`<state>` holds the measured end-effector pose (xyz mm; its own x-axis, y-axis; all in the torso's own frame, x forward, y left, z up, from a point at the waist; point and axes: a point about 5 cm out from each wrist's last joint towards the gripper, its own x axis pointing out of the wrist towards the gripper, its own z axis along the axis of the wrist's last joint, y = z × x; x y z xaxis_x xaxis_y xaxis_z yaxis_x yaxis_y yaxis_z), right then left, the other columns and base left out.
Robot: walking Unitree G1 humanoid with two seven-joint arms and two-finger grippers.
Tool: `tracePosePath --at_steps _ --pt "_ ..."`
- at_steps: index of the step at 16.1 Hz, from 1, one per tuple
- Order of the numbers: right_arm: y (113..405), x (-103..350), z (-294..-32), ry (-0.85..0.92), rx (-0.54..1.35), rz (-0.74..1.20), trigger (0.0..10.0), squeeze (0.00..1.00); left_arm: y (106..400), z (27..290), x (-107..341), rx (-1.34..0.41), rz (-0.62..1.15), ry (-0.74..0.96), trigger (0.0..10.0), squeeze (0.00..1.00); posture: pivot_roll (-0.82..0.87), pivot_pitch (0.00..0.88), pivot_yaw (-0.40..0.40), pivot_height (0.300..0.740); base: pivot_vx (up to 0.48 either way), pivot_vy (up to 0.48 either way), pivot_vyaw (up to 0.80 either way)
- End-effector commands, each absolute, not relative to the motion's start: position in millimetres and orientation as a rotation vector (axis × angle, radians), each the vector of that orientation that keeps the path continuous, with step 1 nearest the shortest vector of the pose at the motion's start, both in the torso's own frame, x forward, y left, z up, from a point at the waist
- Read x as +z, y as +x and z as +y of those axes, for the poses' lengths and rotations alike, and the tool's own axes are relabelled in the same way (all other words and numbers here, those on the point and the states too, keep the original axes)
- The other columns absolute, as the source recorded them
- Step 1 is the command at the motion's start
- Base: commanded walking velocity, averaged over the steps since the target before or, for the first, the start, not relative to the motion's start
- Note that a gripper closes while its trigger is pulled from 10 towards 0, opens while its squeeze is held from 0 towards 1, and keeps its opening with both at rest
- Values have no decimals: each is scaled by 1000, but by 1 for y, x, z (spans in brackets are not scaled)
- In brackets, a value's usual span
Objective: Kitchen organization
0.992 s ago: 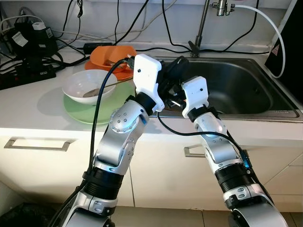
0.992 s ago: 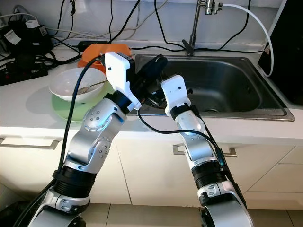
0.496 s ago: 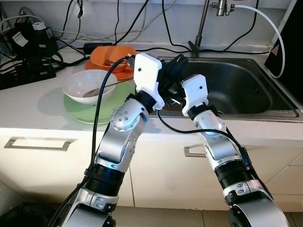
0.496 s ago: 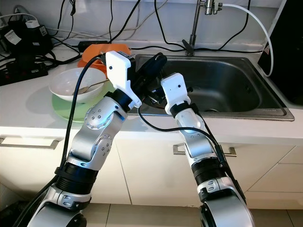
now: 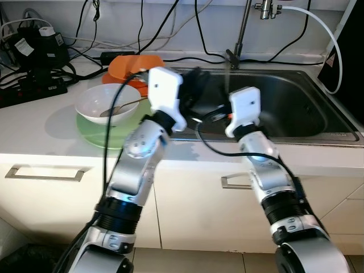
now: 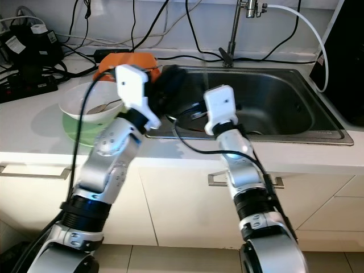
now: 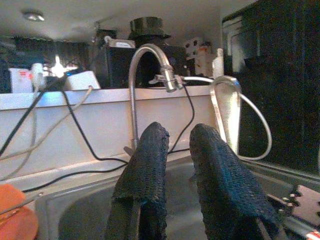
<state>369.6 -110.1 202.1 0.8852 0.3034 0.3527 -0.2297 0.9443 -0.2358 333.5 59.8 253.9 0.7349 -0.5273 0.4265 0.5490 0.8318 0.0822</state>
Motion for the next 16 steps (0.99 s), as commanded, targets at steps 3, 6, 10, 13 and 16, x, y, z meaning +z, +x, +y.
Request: tracePosePath --at_steps 3,6,10,13,16 --pt "371 208 -109 -178 274 -422 10000 0 334 58 251 -587 -440 -48 10000 1000 9 0 -1 740 0 0 0" --pt "372 208 -110 -170 268 -419 10000 0 336 63 253 -543 -450 -47 10000 1000 15 0 -4 740 0 0 0" --pt "377 210 -123 -166 202 -411 10000 0 346 81 229 -391 -361 71 10000 925 21 0 -8 740 0 0 0" --pt "383 218 -133 -162 163 -416 10000 0 351 98 215 -282 -316 66 10000 0 24 0 -5 740 0 0 0" --pt "389 221 -136 -154 126 -413 10000 0 351 98 207 -275 -301 54 10000 0 28 0 -3 740 0 0 0"
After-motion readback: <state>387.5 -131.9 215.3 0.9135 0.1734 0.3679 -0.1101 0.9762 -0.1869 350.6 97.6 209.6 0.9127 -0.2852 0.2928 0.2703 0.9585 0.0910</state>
